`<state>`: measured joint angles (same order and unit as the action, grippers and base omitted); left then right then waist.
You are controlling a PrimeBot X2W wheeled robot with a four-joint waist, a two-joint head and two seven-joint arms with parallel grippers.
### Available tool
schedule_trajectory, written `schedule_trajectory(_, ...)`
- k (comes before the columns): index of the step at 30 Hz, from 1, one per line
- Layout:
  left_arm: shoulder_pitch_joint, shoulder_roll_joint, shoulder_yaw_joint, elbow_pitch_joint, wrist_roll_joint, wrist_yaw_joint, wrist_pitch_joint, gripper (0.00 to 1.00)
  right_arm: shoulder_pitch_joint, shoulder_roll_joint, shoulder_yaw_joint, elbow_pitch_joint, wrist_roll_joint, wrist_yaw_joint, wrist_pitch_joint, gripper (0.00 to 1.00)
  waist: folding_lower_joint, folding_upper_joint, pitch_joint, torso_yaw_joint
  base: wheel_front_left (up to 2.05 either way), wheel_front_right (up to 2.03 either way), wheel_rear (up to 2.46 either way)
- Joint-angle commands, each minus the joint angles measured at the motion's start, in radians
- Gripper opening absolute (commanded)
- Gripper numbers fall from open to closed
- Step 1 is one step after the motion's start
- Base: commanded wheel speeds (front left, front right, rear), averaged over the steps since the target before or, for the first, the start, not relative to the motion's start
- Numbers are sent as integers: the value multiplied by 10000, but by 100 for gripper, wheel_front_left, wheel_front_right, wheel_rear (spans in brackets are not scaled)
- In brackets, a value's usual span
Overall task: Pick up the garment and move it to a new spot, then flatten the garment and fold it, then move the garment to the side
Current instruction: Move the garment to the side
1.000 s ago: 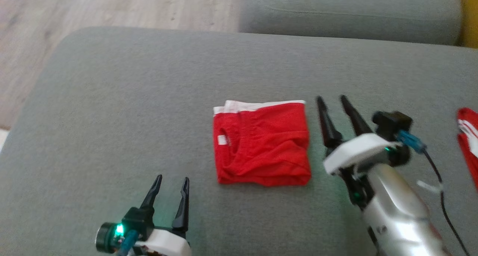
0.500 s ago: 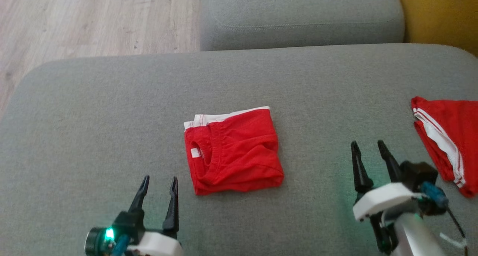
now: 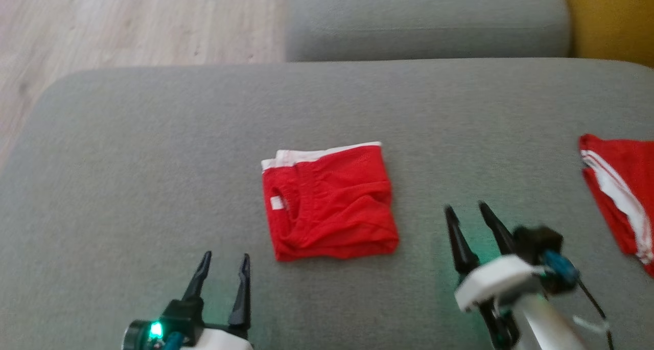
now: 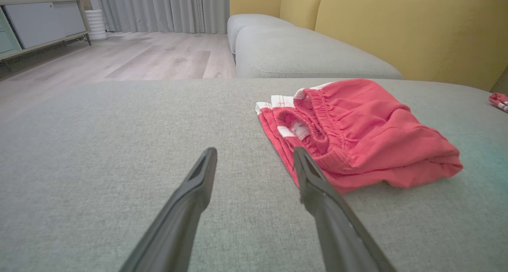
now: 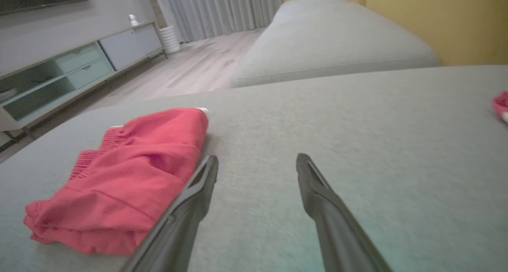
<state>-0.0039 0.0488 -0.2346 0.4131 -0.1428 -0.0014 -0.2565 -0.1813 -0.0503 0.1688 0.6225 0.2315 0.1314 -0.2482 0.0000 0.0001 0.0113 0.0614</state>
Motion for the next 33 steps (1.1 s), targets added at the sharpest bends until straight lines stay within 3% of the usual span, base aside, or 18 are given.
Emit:
schedule_trajectory(1,-499,14,104,-281,-63,-27,-53,100,-962,1,558,-152,177,-7,-135,100,0,-1,262,375,0,0,0)
schedule_trajectory(5,-684,14,-369,-166,-131,-96,-53,100,-1994,1,1390,833,414,-7,-135,100,0,-1,700,1258,0,0,0)
schedule_trajectory(11,-843,14,-539,-87,-137,-114,-53,100,-2856,1,1569,2733,182,-7,60,100,0,-1,1055,1926,0,0,0)
schedule_trajectory(16,-958,14,-465,-139,-115,-112,-53,100,-3319,1,1887,3697,504,-7,103,96,0,-1,1332,2070,0,0,0)
schedule_trajectory(18,-1015,14,-396,-137,-82,-107,-53,100,-3423,1,2057,3887,650,-7,53,27,0,-1,1392,1971,0,0,0)
schedule_trajectory(19,-1051,14,-374,-131,-56,-118,-53,100,-3473,1,2137,3957,707,-7,26,0,0,-1,1410,1898,0,0,0)
schedule_trajectory(25,-1185,14,-217,-174,101,-214,-53,100,-3615,1,2201,3909,941,-7,-122,0,0,-1,1332,806,0,0,0)
schedule_trajectory(33,-1357,14,-134,-342,129,-322,-53,100,-2934,1,2119,2808,915,-7,-133,0,0,-1,1126,-2343,0,0,0)
